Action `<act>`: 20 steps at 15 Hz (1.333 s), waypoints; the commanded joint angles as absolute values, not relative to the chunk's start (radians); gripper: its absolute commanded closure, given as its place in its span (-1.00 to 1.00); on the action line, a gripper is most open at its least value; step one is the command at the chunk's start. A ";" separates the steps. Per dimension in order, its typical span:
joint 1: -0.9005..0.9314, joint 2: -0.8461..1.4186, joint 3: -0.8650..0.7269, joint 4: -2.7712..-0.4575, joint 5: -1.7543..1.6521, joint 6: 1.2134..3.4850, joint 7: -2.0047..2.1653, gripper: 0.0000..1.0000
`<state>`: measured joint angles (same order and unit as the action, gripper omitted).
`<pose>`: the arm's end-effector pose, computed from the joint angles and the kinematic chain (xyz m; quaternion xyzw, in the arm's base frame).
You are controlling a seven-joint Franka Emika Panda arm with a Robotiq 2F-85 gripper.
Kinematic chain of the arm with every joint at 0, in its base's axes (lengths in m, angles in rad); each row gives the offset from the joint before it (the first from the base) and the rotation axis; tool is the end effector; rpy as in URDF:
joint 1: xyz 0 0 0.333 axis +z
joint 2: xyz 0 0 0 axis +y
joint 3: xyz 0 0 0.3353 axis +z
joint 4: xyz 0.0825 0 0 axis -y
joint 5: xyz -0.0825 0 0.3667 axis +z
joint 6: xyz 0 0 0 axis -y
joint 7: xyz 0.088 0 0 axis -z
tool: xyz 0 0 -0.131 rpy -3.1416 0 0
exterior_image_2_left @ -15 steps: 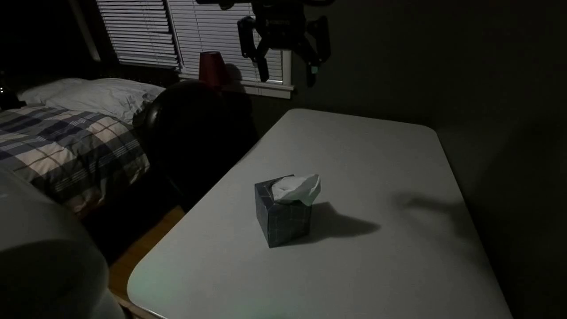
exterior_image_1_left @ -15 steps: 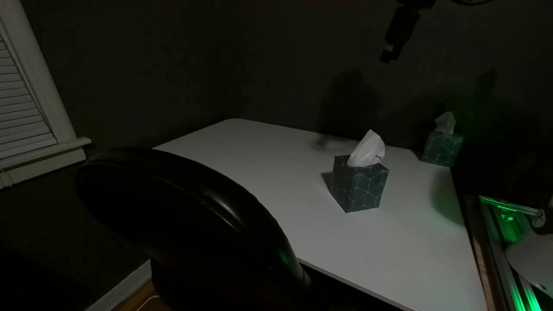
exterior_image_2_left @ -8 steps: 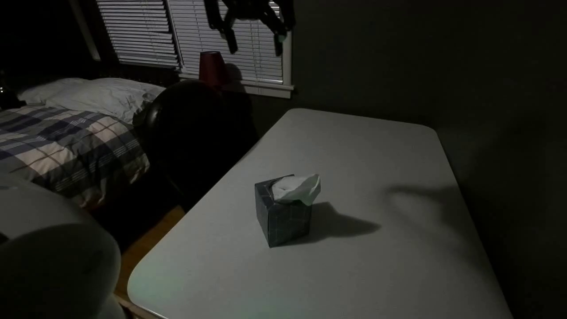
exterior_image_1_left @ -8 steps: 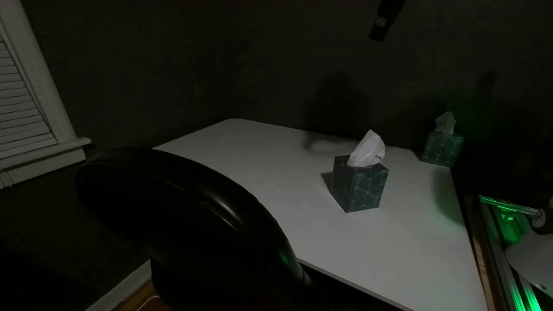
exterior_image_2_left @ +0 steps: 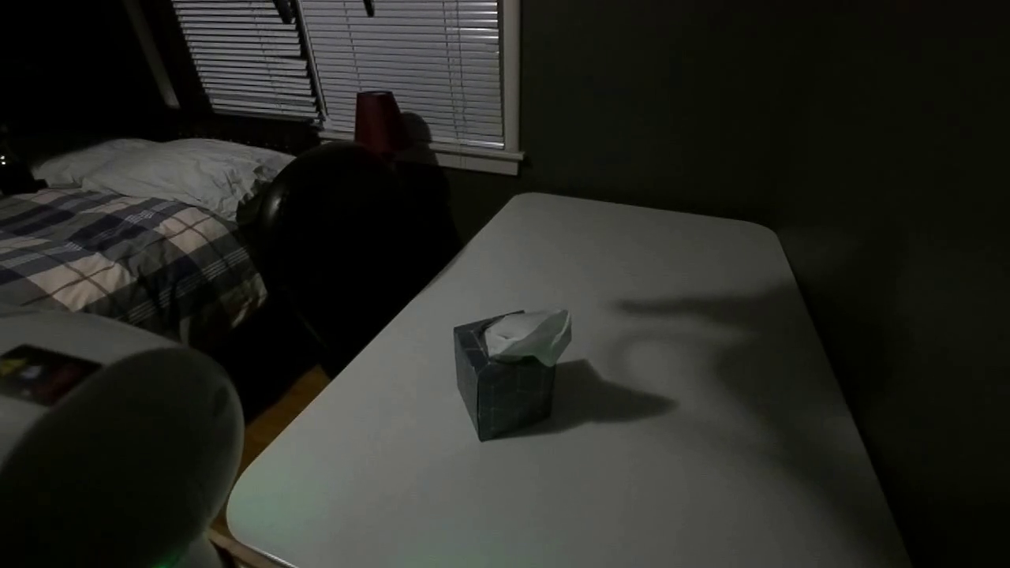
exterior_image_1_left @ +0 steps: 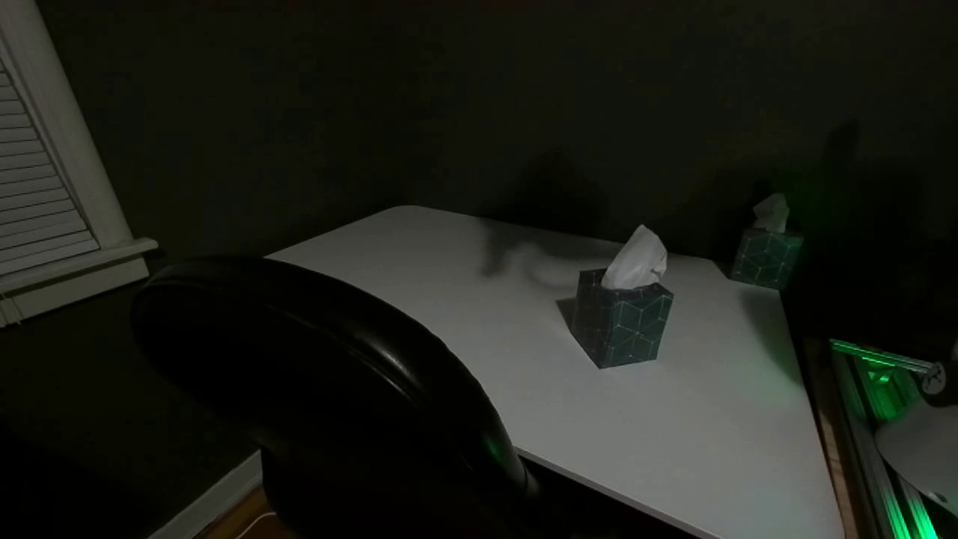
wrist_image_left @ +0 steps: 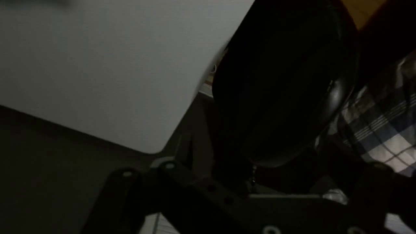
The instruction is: Push back the chair
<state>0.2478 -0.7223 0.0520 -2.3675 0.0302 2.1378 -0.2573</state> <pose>0.3340 0.1108 0.6199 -0.9344 -0.2601 -0.2435 0.0013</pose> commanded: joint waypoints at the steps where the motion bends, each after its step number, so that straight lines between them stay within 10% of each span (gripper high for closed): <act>1: 0.321 -0.558 0.051 -2.349 0.047 2.329 -0.389 -1.00; 20: 0.382 -0.018 0.114 -2.276 0.121 2.797 -0.845 -1.00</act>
